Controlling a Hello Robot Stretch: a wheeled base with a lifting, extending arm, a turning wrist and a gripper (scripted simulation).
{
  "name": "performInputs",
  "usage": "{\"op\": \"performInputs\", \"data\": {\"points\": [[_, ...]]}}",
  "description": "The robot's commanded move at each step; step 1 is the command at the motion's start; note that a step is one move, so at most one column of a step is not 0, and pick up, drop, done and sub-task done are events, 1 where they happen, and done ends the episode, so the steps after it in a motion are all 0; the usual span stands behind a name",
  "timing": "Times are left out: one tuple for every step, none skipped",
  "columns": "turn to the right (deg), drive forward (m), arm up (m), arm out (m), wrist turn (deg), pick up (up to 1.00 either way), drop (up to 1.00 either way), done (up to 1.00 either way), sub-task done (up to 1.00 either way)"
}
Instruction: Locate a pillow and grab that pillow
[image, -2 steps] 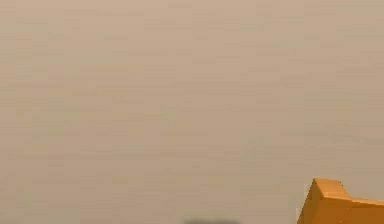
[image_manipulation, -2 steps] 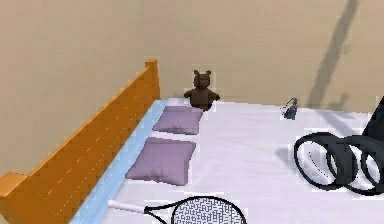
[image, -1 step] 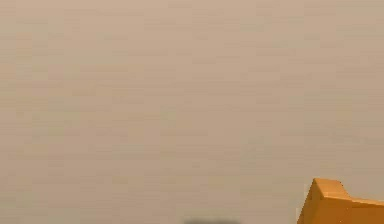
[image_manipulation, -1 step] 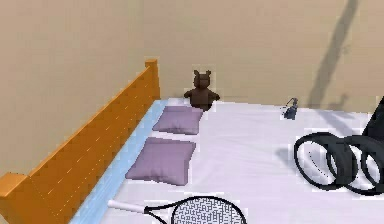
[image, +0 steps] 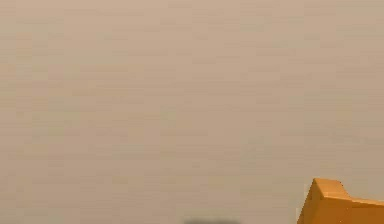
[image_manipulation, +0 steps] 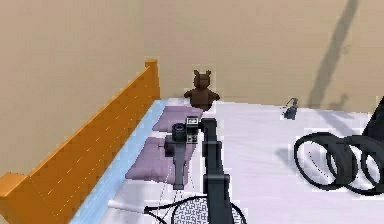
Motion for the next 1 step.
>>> {"op": "performInputs", "data": {"points": [[0.0,0.00,0.00,0.00,45.0,0.00,0.00,0.00,0.00]]}}
